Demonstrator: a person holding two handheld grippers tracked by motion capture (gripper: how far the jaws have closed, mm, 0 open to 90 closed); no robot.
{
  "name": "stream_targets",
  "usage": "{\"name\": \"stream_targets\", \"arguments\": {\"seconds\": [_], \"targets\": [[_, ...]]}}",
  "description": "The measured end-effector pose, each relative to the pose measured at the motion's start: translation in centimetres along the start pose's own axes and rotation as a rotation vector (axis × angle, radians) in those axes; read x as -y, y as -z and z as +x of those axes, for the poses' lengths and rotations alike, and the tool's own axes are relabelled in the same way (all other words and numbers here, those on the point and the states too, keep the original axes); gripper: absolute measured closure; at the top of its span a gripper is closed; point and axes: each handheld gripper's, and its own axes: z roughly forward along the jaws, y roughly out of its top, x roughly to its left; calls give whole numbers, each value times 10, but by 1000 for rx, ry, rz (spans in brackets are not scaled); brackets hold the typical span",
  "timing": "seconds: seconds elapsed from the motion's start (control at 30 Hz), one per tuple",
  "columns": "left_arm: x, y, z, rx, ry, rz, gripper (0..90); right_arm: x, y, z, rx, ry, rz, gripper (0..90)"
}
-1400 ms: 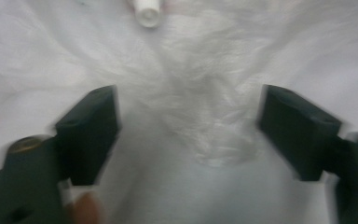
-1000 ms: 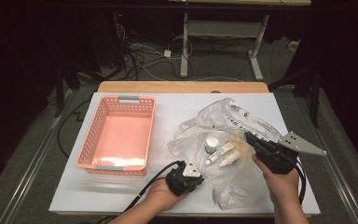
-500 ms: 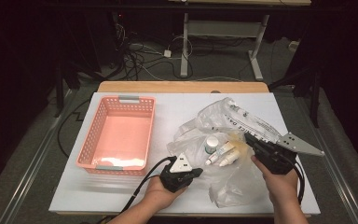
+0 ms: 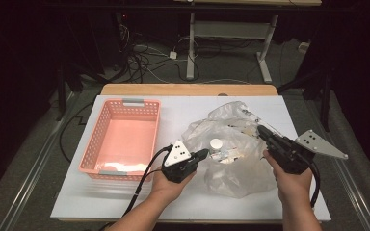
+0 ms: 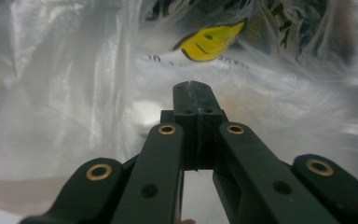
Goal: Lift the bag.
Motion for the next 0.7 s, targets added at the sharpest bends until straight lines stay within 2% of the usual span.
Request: {"name": "stream_targets", "arguments": {"seconds": [0.07,0.17,0.27,0.43,0.6,0.7], "targets": [[-6,-2,0,-4,4,-29,891,-7,-2,0,9,17,-21,900],[-13,-2,3,-9,18,-62,891,-18,-8,-3,19,16,-43,900],[-25,2,7,-28,-1,-86,891,-30,-13,-4,20,23,-69,900],[-51,13,12,-55,-23,-161,891,-54,-18,-1,38,41,-127,900],[-82,23,13,-74,-50,-241,891,-73,-22,2,45,52,-178,900],[-103,26,11,-79,-83,-277,891,-83,-23,3,48,62,-197,900]]}}
